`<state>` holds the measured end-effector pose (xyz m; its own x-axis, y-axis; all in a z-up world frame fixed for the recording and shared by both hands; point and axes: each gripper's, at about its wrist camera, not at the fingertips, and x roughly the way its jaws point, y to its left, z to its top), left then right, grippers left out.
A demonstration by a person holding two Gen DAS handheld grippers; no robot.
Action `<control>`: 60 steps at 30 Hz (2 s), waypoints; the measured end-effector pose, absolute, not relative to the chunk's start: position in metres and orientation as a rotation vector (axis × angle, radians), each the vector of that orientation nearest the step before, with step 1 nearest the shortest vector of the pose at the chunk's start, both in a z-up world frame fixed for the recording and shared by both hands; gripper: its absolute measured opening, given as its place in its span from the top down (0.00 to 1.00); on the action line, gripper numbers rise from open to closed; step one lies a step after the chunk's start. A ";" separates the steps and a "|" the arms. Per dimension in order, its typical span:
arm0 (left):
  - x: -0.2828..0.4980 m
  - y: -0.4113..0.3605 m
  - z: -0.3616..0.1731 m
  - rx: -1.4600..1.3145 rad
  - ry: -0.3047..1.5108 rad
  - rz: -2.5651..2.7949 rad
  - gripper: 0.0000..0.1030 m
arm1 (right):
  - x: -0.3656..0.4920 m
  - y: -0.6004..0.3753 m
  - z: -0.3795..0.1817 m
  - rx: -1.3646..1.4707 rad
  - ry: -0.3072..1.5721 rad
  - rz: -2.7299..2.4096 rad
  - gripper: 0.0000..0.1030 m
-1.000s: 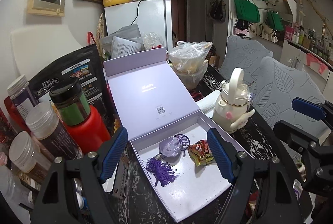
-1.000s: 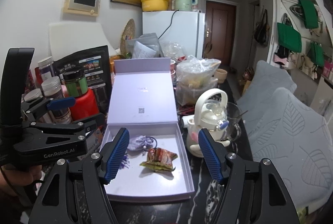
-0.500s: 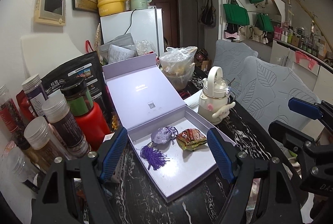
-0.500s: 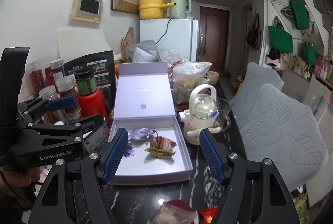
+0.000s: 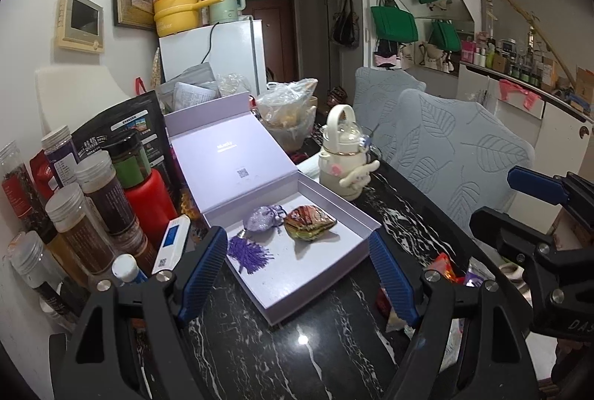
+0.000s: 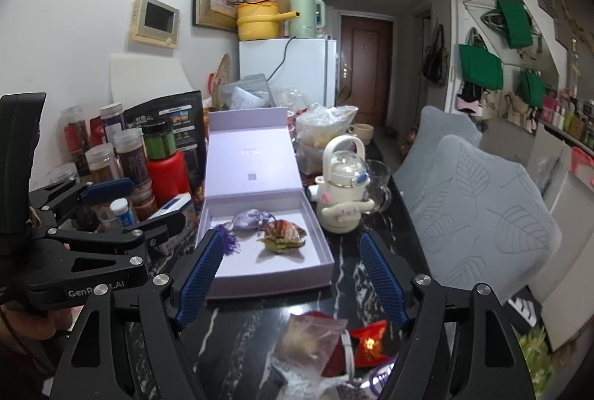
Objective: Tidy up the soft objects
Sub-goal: 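Withdraw both tools from the box back toward the remaining items, then grasp the zip bag with left tool while right tool grasps the white bread bag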
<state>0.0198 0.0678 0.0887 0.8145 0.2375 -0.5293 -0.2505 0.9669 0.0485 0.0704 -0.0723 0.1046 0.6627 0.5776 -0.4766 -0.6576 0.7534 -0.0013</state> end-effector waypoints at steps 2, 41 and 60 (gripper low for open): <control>0.015 0.061 0.085 -0.018 0.569 0.244 0.23 | 0.065 -0.079 0.102 -0.177 0.477 0.691 0.25; -0.010 0.020 -0.013 -0.045 0.752 0.047 0.23 | 0.019 -0.149 -0.009 -0.106 0.736 0.507 0.22; 0.010 0.049 -0.046 -0.092 0.859 0.089 0.24 | 0.053 -0.114 -0.062 -0.107 0.876 0.542 0.14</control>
